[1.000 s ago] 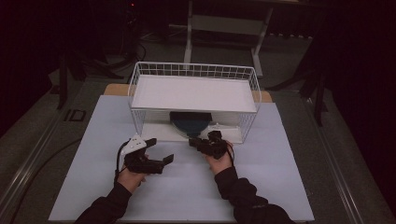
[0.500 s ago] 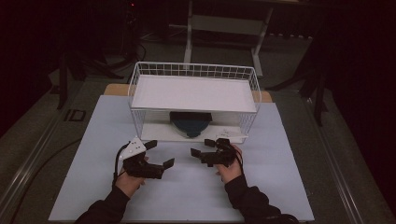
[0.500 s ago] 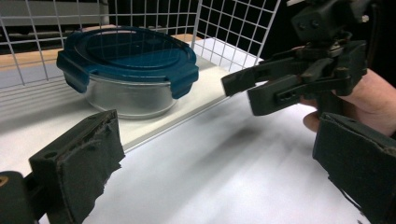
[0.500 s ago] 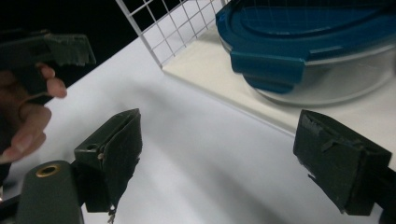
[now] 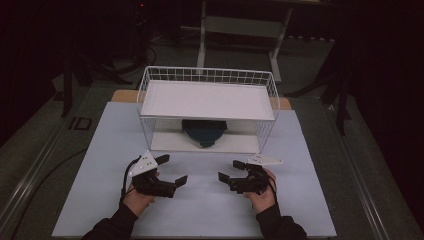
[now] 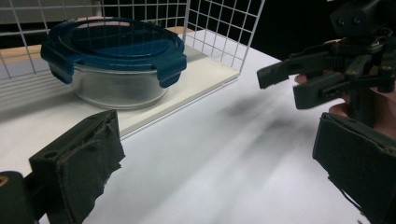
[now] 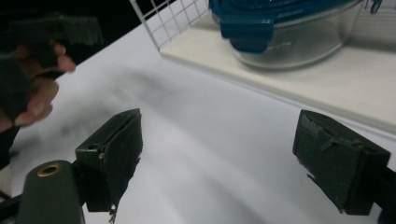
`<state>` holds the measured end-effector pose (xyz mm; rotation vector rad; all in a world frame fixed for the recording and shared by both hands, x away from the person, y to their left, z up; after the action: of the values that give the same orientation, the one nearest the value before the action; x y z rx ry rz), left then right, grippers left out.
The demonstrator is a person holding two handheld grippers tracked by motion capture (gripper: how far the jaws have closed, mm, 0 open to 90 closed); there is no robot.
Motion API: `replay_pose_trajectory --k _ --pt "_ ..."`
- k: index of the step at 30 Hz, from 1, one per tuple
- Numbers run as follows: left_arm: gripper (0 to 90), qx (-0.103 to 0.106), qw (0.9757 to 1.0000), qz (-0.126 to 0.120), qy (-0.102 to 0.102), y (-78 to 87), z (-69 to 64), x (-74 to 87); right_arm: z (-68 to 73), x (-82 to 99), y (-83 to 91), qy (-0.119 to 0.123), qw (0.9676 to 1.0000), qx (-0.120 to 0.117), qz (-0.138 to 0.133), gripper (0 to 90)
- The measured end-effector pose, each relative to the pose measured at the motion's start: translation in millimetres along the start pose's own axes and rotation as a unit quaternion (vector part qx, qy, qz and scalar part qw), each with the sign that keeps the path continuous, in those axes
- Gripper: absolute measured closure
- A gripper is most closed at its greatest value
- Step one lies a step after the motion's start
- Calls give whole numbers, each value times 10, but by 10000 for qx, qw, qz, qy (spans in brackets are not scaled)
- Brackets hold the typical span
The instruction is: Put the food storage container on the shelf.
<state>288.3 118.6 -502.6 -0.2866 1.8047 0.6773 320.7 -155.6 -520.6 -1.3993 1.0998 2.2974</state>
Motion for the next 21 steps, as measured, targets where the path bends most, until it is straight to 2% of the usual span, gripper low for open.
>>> replay_pose_trajectory --k 9,14,21 --pt "18 0 10000 -37 -61 18 -15 -14 -23 93 182 49 9999 134 -47 155" --pt "18 20 9999 -83 -69 23 -18 -26 -70 155 301 -21 9999 151 -46 155" --pt "18 38 9999 -86 -68 13 -22 -21 -147 221 356 35 9996 293 -15 156"
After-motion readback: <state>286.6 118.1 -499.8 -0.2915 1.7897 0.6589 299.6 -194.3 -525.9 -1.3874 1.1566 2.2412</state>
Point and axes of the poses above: each handheld gripper's, and its own axes: y roughly backward along the jaws, x roughly out of its underside, z roughly to its left, the point moved 4 cm from there along -y, roughly forward along the jaws, and after that the axes turned 6 degrees about x, right-handed, at the moved point
